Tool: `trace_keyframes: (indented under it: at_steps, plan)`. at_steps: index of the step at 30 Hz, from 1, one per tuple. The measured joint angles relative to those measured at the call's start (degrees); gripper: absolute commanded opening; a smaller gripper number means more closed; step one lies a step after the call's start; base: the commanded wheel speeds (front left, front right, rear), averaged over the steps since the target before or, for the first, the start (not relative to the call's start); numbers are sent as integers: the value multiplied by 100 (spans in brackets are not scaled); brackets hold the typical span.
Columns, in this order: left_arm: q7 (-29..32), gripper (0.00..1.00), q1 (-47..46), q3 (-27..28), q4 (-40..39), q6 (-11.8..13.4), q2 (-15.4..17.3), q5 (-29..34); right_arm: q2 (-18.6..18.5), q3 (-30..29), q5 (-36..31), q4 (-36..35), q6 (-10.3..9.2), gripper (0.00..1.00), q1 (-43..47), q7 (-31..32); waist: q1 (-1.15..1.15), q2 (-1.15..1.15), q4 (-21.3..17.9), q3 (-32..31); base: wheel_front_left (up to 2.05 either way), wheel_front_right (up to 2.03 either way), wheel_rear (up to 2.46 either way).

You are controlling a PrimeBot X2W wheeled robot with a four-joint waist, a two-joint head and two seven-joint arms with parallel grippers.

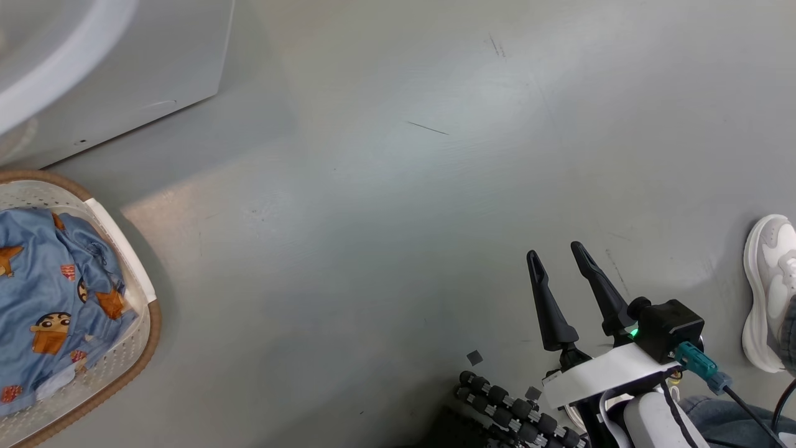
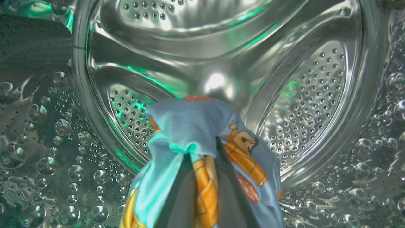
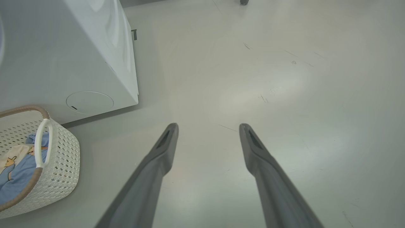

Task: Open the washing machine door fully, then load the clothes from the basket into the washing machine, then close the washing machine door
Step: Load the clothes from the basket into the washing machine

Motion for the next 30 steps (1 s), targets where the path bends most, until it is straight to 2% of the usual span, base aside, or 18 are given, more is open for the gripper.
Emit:
trace_keyframes:
  at_steps: [1,2,5,6,7,8,19,22,30]
  plan:
    - [5,0,-2,-4,63,3,-2,1,0,0,2,2,0,100,-2,0,0,0,3,-3,0,0,0]
    - [71,26,-3,-99,214,3,1,41,0,0,7,19,0,100,-3,0,0,0,10,-12,0,0,0]
    - [149,82,-2,-144,454,4,-9,80,1,-15,9,48,0,100,-10,0,0,0,23,-42,0,0,0]
    - [146,93,-2,-137,531,4,-14,96,-1,-29,9,64,0,100,-12,0,0,0,29,-62,0,0,0]
    - [181,93,-3,-133,599,20,-21,94,1,-34,9,71,0,100,-13,0,0,0,37,-85,0,0,0]
    - [250,100,-5,-153,681,32,-22,97,1,-40,9,77,0,100,-14,0,0,0,46,-109,0,0,0]
    - [505,100,-7,-208,1306,52,-290,85,0,-108,-13,134,0,100,-37,0,0,0,171,-398,0,0,0]
    - [647,100,2,-226,1548,53,-431,18,-2,-160,-30,158,0,100,-63,0,0,0,215,-509,0,0,0]
    - [524,100,214,-307,1869,53,-835,-8,-4,-163,-48,201,0,100,-97,0,-1,0,378,-878,0,0,0]
